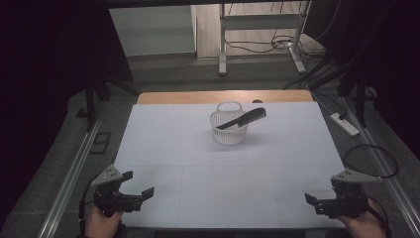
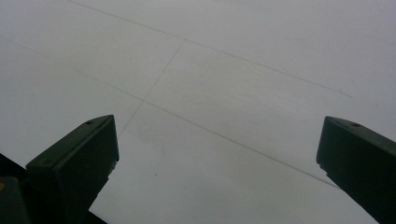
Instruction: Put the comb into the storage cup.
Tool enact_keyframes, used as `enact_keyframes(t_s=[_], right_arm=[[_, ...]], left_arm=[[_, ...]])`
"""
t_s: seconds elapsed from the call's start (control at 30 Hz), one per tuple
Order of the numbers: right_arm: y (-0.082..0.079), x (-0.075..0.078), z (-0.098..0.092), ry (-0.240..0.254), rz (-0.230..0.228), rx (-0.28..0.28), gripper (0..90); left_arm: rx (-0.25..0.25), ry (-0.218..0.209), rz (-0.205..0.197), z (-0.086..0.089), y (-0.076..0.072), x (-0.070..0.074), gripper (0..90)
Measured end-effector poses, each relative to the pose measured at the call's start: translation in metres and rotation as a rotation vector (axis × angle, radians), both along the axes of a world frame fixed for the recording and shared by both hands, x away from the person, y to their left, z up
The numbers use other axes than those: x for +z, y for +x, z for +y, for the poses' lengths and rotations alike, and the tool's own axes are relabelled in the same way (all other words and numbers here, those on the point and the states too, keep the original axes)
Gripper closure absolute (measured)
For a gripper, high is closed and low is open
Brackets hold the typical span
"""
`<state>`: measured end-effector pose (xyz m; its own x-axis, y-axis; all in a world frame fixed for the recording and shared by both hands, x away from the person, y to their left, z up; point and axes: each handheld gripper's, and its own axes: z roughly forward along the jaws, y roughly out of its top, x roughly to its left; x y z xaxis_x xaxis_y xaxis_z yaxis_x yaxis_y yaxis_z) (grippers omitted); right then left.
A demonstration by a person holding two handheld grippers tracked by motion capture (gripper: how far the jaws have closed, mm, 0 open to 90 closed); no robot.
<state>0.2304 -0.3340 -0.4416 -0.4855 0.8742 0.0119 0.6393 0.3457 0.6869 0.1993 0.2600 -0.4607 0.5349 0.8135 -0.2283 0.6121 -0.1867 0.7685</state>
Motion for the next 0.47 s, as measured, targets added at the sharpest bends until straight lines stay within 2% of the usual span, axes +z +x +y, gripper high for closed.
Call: enact_keyframes(t_s=[0.47], right_arm=[[-0.0060, -0.0002, -0.0052, -0.031, 0.024, -0.028, 0.0]], left_arm=[[0.005, 0.005, 0.005, 0.0006, 0.0003, 0.0000, 0.0]])
